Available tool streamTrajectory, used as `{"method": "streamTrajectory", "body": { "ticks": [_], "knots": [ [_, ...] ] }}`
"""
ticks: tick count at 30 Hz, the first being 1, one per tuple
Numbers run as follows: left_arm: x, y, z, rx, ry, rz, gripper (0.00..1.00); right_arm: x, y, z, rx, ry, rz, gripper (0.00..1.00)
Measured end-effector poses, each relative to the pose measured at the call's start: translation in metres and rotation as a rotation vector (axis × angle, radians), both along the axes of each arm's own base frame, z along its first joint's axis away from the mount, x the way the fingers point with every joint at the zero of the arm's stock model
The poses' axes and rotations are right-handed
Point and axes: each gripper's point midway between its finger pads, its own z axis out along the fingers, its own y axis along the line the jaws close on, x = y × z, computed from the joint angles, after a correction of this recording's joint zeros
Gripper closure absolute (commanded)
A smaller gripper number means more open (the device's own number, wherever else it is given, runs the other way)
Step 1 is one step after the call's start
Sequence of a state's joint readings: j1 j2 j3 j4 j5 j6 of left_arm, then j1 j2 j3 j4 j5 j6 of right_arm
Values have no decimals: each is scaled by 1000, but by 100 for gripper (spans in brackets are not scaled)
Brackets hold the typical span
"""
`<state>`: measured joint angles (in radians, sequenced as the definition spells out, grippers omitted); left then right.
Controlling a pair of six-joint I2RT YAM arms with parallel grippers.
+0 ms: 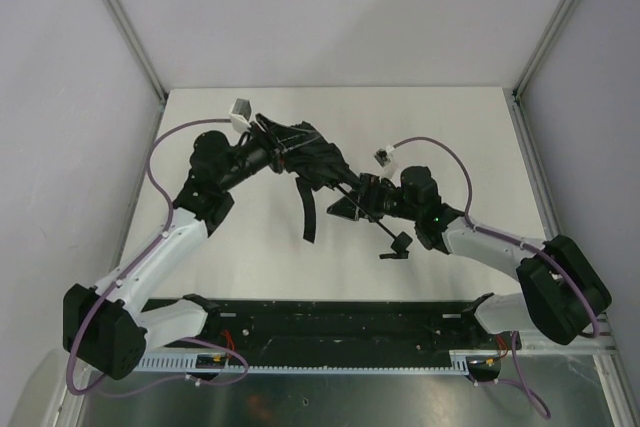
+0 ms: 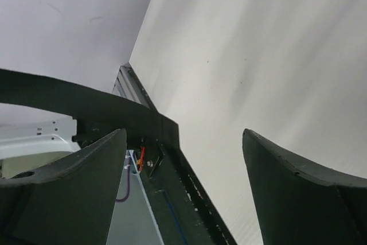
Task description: Put away the umbrella
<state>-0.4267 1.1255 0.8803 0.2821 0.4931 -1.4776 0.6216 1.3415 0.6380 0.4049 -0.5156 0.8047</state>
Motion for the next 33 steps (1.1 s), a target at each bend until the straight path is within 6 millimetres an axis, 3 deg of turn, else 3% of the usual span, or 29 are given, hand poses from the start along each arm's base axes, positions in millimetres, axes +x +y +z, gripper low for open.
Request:
{"method": "streamTrajectory", "body": {
  "ticks": [5, 9, 14, 17, 22, 28, 33],
  "knots": [
    [-3, 1, 12, -17, -21, -2, 100, -4, 10, 17, 45, -86, 31, 14],
    [-4, 2, 13, -20, -26, -2, 100, -3, 22, 27, 143, 5, 14, 16],
    [-5, 1, 13, -12, -36, -6, 100, -5, 35, 0, 235, 341, -51, 17],
    [-5, 1, 12, -3, -49, -6, 100, -21, 40, -19, 276, 549, -86, 15],
    [-5, 1, 12, 8, -64, -5, 100, -44, 45, -28, 376, 821, -175, 12],
    [-5, 1, 11, 14, -71, -5, 100, -50, 55, -25, 459, 893, -258, 10],
    [-5, 1, 12, 14, -73, -7, 100, -39, 58, -24, 526, 872, -319, 11]
  ]
}}
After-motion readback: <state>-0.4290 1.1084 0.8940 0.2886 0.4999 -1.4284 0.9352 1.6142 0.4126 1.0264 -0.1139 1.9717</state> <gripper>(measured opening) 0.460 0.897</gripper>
